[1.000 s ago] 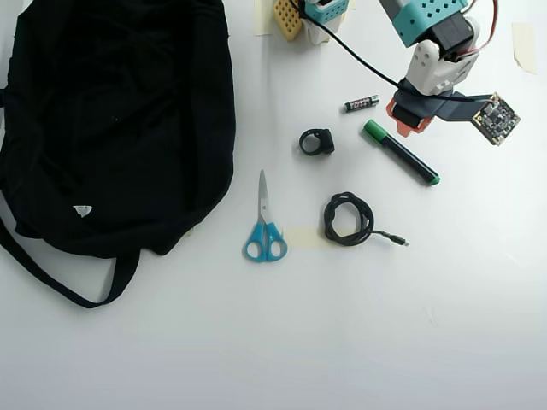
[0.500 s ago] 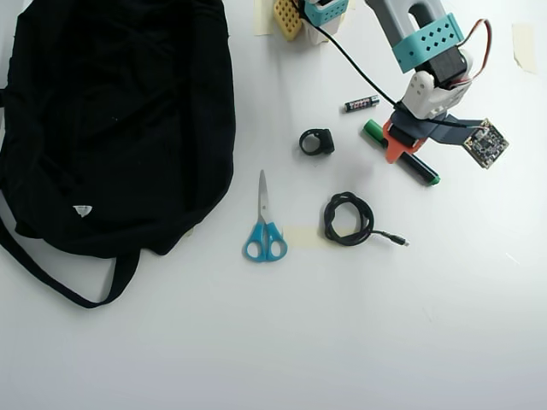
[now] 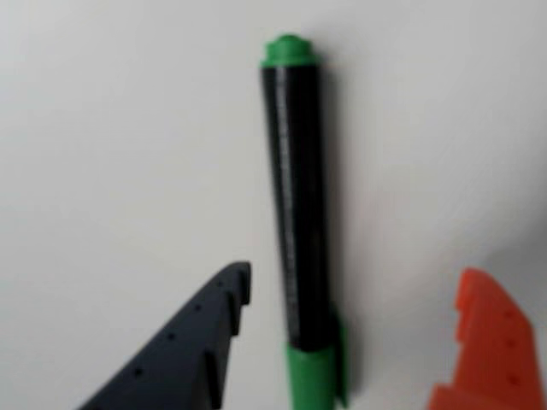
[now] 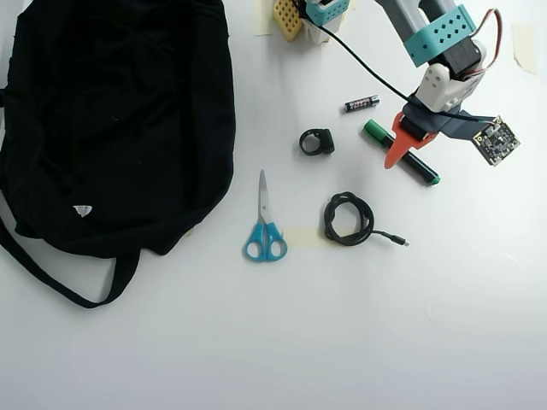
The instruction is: Put the green marker into the black bag
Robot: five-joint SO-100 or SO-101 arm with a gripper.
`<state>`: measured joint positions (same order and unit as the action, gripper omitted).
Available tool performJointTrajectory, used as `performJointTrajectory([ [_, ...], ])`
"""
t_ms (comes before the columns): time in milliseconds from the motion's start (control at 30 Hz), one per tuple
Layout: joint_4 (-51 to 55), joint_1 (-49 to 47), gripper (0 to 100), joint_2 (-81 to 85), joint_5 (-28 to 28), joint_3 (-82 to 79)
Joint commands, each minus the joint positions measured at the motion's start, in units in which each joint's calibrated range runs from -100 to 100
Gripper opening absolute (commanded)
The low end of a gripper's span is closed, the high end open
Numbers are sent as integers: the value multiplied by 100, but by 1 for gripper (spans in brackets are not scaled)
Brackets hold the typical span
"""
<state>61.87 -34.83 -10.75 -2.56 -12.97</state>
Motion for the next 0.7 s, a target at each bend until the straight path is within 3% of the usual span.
performJointTrajectory([
  [0, 23, -160, 33, 38, 199, 165],
  [667, -20, -145, 38, 21, 204, -356],
])
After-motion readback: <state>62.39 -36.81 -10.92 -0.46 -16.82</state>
